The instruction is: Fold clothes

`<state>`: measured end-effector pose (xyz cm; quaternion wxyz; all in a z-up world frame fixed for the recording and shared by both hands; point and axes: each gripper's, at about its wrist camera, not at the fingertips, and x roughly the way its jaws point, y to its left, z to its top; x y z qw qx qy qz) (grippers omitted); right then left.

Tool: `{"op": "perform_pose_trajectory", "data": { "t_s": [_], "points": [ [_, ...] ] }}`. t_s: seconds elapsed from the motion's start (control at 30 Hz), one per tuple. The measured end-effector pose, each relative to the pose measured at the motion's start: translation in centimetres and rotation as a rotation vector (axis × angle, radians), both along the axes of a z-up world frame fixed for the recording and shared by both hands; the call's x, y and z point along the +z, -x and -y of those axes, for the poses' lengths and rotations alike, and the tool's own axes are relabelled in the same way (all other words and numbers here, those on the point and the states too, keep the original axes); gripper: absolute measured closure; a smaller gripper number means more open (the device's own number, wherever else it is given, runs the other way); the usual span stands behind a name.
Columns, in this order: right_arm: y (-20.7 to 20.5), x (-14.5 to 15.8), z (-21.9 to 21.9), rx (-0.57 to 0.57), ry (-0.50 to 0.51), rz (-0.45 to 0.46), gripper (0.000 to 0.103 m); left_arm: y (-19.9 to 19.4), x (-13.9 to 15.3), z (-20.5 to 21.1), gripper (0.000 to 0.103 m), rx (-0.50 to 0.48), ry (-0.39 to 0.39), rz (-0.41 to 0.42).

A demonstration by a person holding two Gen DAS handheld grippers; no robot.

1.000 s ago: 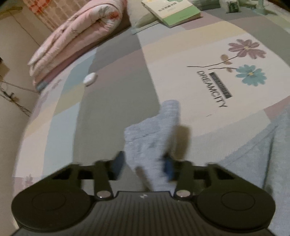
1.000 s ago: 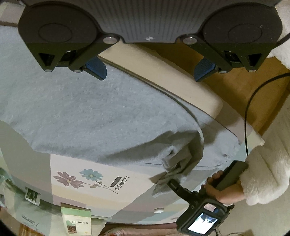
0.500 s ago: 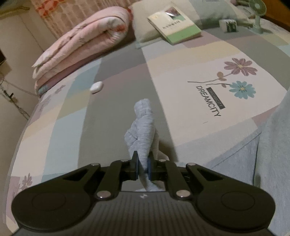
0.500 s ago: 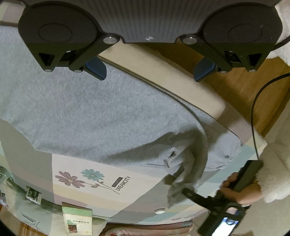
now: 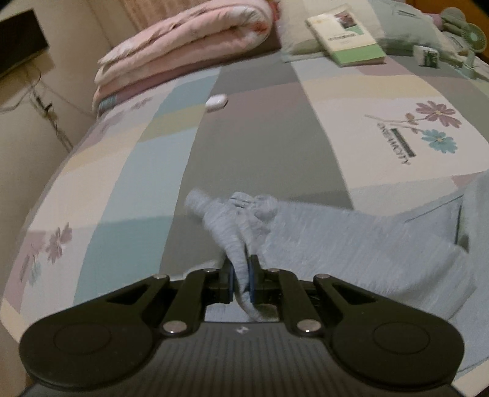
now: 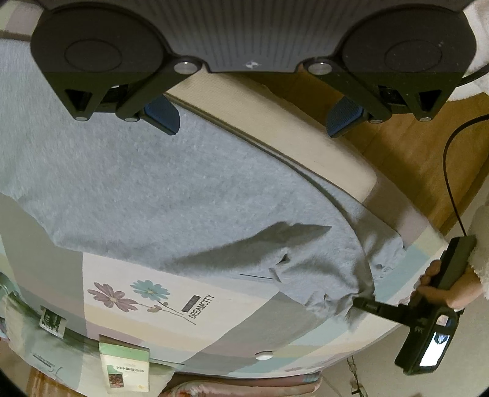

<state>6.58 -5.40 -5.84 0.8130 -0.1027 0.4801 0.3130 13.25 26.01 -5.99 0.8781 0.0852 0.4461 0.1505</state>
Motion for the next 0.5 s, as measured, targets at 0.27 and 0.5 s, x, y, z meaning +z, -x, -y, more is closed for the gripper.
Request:
{"op": "perform_pose_trajectory", "data": {
  "t_s": [0.27, 0.5],
  "points": [
    [-0.3, 0.5, -0.5, -0.033, 0.008, 0.040, 0.000, 2.0, -2.1, -1.7, 0.095, 0.064, 0.075, -0.022],
    [-0.4, 0.3, -1.0, -0.027, 0.017, 0.032, 0.000, 4.4, -2.3, -3.0, 0.088, 0.095, 0.162, 0.009]
  ]
}}
